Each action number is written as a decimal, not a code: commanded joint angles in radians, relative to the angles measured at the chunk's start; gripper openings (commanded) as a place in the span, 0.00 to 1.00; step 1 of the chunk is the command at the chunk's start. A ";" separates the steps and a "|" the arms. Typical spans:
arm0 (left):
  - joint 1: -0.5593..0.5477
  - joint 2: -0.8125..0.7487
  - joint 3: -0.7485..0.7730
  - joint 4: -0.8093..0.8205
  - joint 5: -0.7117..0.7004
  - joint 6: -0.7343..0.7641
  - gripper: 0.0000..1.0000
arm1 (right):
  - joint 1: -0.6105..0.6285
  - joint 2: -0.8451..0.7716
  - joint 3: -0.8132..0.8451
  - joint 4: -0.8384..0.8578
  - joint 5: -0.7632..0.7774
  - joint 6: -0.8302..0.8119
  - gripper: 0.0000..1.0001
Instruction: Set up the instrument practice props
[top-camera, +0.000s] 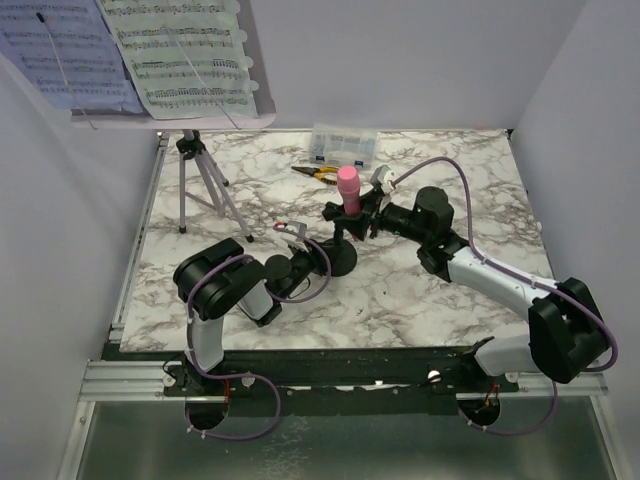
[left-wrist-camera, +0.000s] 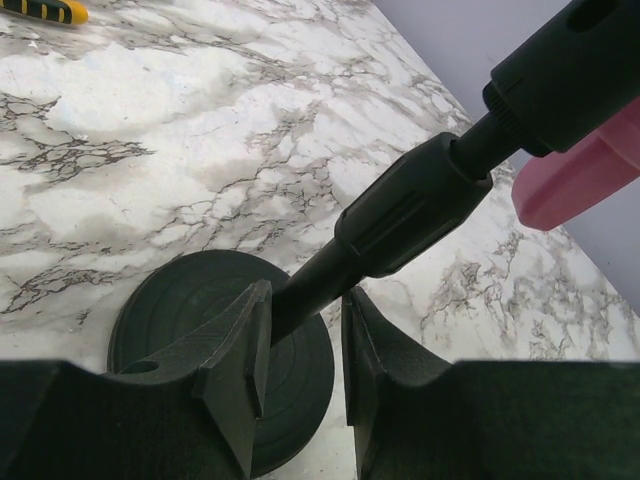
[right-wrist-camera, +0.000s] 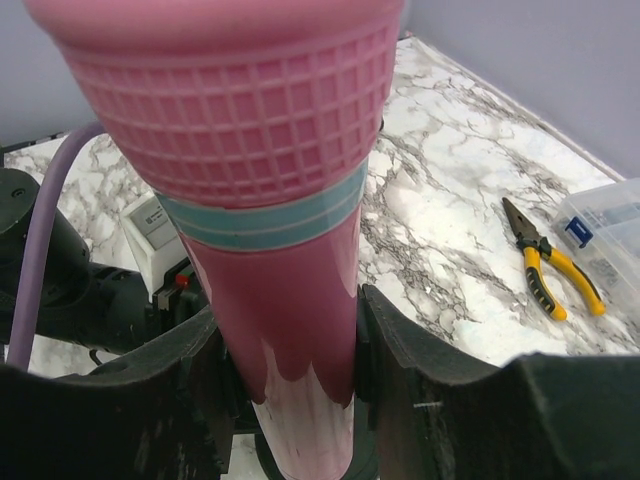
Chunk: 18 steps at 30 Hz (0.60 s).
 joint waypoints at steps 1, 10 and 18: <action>0.011 0.071 -0.038 0.063 -0.117 0.012 0.04 | -0.001 -0.084 0.017 0.147 -0.031 0.005 0.00; 0.009 0.024 -0.055 0.061 -0.084 -0.031 0.20 | -0.001 -0.080 0.006 0.149 -0.012 0.049 0.00; 0.008 -0.444 -0.108 -0.364 -0.040 -0.091 0.99 | -0.001 -0.156 0.021 -0.004 0.322 0.089 0.00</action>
